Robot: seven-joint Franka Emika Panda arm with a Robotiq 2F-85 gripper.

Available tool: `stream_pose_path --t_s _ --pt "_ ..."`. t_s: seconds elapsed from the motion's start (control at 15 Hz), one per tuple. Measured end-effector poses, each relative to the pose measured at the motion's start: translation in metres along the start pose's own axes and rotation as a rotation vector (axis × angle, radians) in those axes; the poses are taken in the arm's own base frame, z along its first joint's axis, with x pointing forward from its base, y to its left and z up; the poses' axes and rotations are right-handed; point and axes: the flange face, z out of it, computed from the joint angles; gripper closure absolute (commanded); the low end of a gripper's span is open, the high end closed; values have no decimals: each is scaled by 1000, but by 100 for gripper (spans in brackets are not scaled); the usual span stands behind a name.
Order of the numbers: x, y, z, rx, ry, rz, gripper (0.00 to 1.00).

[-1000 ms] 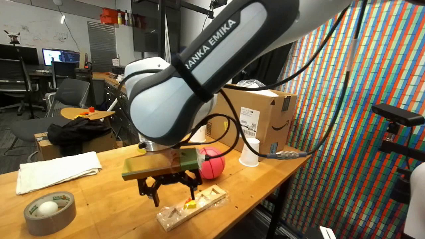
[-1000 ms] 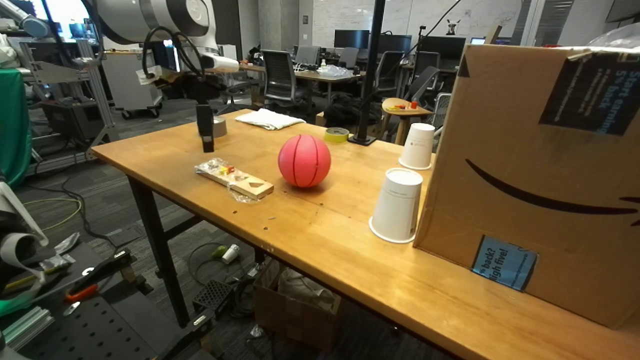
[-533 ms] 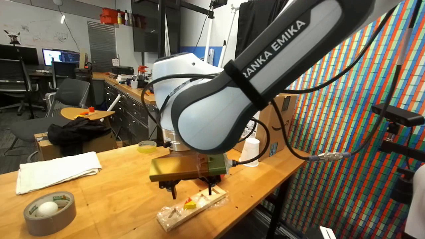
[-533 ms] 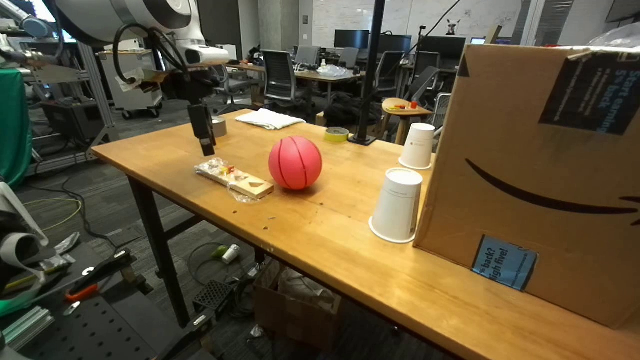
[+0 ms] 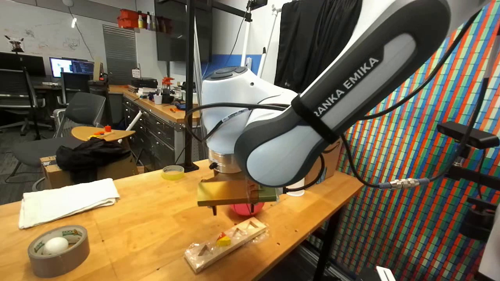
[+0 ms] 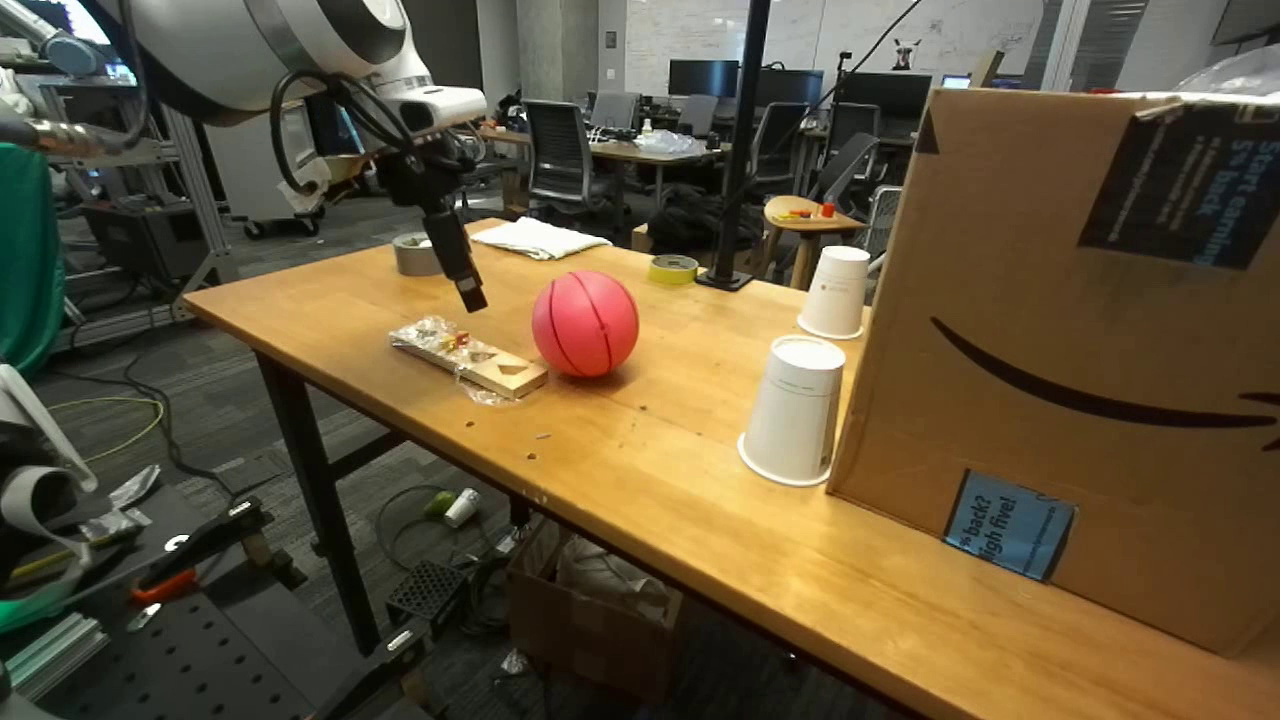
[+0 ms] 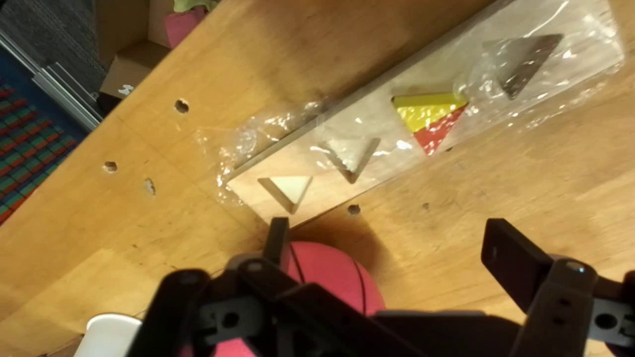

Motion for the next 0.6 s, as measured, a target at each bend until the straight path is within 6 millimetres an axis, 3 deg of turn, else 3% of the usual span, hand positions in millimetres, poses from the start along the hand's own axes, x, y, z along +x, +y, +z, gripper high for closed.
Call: stream_pose_path --t_s 0.27,0.6 --pt "17 17 13 -40 29 -2 0" --pt "16 18 17 -46 22 -4 0"
